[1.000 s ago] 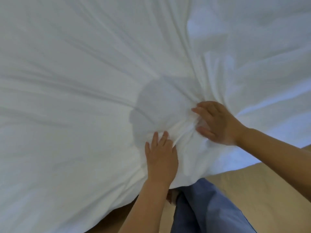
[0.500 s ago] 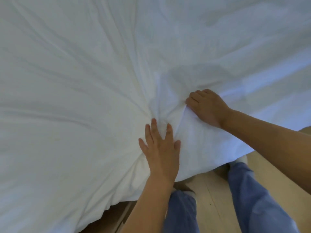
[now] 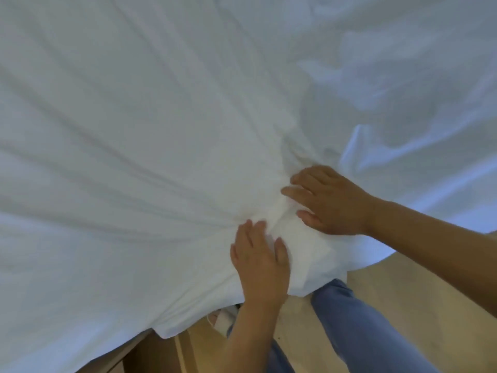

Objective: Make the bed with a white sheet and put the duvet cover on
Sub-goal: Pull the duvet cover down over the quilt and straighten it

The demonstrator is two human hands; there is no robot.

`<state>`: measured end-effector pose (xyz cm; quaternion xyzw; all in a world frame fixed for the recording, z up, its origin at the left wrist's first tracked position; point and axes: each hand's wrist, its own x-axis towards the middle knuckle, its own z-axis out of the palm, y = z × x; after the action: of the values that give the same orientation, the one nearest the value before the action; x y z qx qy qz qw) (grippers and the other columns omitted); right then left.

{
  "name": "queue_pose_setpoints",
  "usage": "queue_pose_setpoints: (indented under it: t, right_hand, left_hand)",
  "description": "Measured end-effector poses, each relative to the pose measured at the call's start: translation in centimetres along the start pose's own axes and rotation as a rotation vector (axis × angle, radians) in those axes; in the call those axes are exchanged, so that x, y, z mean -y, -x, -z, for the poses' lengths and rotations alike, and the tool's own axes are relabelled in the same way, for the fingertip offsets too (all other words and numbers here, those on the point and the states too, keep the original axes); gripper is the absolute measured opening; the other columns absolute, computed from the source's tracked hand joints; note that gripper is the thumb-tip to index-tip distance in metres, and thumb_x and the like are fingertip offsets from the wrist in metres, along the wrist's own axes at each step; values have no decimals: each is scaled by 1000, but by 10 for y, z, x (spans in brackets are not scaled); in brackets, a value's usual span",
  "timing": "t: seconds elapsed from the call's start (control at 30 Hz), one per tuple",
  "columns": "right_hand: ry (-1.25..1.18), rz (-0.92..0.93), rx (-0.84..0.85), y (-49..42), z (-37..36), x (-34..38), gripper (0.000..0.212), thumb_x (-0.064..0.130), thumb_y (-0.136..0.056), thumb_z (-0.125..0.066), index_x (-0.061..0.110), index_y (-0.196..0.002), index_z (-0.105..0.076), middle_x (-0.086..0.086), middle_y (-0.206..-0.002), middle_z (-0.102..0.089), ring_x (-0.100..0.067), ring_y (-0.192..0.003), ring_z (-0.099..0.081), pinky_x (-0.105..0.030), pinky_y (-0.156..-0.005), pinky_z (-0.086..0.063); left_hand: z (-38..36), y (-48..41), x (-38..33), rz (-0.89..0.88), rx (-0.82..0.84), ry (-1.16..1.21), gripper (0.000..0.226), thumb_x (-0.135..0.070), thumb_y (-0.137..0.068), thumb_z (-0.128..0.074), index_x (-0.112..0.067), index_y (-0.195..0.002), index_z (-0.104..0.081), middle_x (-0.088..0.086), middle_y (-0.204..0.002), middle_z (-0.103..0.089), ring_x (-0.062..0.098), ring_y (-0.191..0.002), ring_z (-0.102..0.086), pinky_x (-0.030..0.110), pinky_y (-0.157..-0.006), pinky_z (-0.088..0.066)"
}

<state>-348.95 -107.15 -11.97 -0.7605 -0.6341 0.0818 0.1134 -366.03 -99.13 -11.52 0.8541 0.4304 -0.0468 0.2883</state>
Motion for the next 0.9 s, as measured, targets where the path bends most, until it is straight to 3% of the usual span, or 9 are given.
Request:
queue_pose_setpoints:
  t: [0.07, 0.17, 0.3, 0.37, 0.43, 0.5, 0.63, 0.77, 0.9]
  right_hand:
    - [57, -39, -55, 23, 4, -25, 54, 22, -71, -50, 0, -119, -62, -22, -118, -62, -38, -109, -59, -45, -97, -41]
    - [223, -180, -84, 43, 10, -63, 58, 21, -76, -37, 4, -128, -58, -20, -131, -55, -36, -123, -48, -45, -100, -27]
    - [222, -315, -118, 30, 13, -89, 48, 22, -81, -49, 2, -124, -60, -18, -126, -60, -38, -112, -59, -43, -97, -36]
    - [134, -341, -127, 20, 11, -93, 36, 11, -74, -69, -3, -107, -66, -21, -109, -67, -38, -94, -66, -42, -80, -50]
    - [99, -331, -118, 15, 6, -96, 23, -1, -63, -80, -1, -81, -66, -20, -82, -66, -34, -70, -64, -32, -58, -49]
    - [90, -306, -145, 11, 4, -96, 23, -7, -59, -79, 1, -71, -61, -18, -72, -61, -31, -62, -60, -29, -52, -44]
    - [-103, -339, -193, 13, 13, -101, 12, -10, -75, -66, -8, -86, -61, -25, -81, -62, -38, -72, -62, -37, -68, -47]
    - [-198, -426, 32, 25, 38, -123, 13, -5, -88, -47, -4, -100, -51, -11, -60, -49, -36, -56, -58, -30, -53, -34]
    - [-96, -548, 340, 64, 65, -187, 22, 8, -92, -42, 8, -113, -43, -16, -86, -62, -40, -79, -63, -36, -65, -38]
  left_hand:
    - [-5, 2, -21, -112, -27, -36, 56, -34, -83, -66, -4, -129, -52, 19, -136, -49, 35, -127, -46, 52, -106, -34]
    - [-22, 5, -55, -303, 16, -177, 74, -45, -72, -76, -6, -130, -54, 23, -136, -48, 40, -126, -46, 61, -99, -34]
    - [-42, -12, -83, -79, 202, -188, 68, -51, -87, -57, -19, -143, -38, 10, -155, -21, 28, -144, -14, 49, -114, -7]
    - [-42, -21, -90, -101, 65, -164, 38, -30, -83, -70, -12, -116, -64, 14, -135, -51, 35, -130, -41, 52, -105, -29]
    - [-45, -30, -93, -112, -86, -190, 12, -10, -73, -78, -5, -81, -71, 15, -102, -67, 38, -105, -60, 52, -87, -44]
    - [-47, -33, -97, -58, -62, -198, 5, -6, -81, -69, -1, -81, -69, 17, -100, -65, 40, -109, -56, 52, -91, -40]
    - [-55, -24, -113, -68, -54, -121, 12, -1, -91, -52, 4, -93, -63, 20, -98, -64, 41, -109, -57, 55, -99, -37]
    - [-62, -25, -145, -1, 98, 119, 18, -16, -99, -39, -5, -90, -50, 8, -81, -55, 27, -76, -57, 35, -72, -46]
    - [-59, -59, -148, -141, 147, -36, 22, -17, -100, -38, -1, -96, -52, 14, -77, -60, 32, -72, -59, 30, -59, -32]
